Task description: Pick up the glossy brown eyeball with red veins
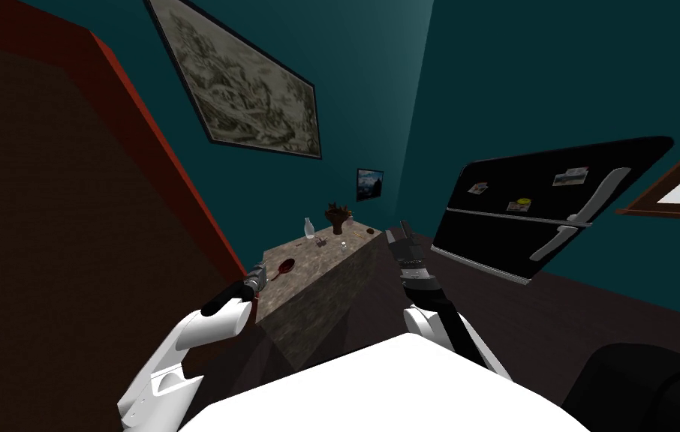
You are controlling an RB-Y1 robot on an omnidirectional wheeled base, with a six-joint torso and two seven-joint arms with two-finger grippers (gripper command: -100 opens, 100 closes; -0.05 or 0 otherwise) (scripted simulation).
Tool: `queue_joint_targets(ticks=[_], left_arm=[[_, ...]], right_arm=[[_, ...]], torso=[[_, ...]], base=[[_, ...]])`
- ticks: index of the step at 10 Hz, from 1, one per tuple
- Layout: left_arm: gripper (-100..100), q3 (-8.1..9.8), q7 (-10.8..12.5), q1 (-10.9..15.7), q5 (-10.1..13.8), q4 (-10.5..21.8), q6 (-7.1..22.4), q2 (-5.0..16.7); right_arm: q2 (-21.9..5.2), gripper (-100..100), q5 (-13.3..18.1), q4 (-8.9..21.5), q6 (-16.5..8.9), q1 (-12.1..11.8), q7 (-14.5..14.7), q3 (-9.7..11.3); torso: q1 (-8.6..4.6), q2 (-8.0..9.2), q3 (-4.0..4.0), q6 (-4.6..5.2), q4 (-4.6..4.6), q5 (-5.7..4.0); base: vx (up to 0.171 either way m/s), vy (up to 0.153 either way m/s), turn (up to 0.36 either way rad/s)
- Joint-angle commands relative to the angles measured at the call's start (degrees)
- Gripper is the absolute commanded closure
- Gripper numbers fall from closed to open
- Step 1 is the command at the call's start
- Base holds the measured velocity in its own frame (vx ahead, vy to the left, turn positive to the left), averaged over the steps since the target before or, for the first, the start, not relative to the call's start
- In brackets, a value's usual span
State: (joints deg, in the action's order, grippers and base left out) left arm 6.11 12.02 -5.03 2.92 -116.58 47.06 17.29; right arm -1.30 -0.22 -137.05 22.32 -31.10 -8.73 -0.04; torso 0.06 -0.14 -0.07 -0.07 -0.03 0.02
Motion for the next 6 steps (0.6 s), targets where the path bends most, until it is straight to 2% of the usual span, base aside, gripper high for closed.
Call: queue_joint_targets(ticks=[1,4,5,6], left_arm=[[-100,-0.29,0.1,1.3,-0.5,1.2,2.9,0.0],[-100,-0.53,0.2,2.3,-0.8,2.1,6.3,-0.1],[-100,-0.78,0.2,3.2,-1.2,3.0,8.5,-0.1],[-100,-0.78,0.2,3.2,-1.2,3.0,8.8,-0.1]], right_arm=[[0.0,0,0.0,0.0,0.0,0.0,0.0,0.0],[0.0,0,0.0,0.0,0.0,0.0,0.0,0.0],[0.0,0,0.0,0.0,0.0,0.0,0.0,0.0],[0.0,0,0.0,0.0,0.0,0.0,0.0,0.0]], torso=[[0.00,0.00,0.00,0.00,0.00,0.00],[0.00,-0.03,-0.01,0.03,0.00,0.00],[0.00,-0.01,-0.01,0.00,0.00,0.00],[0.00,-0.01,-0.01,0.02,0.00,0.00]], base=[[0.025,0.008,-0.086],[0.023,0.010,-0.075],[0.021,0.011,-0.092],[0.019,0.011,-0.051]])
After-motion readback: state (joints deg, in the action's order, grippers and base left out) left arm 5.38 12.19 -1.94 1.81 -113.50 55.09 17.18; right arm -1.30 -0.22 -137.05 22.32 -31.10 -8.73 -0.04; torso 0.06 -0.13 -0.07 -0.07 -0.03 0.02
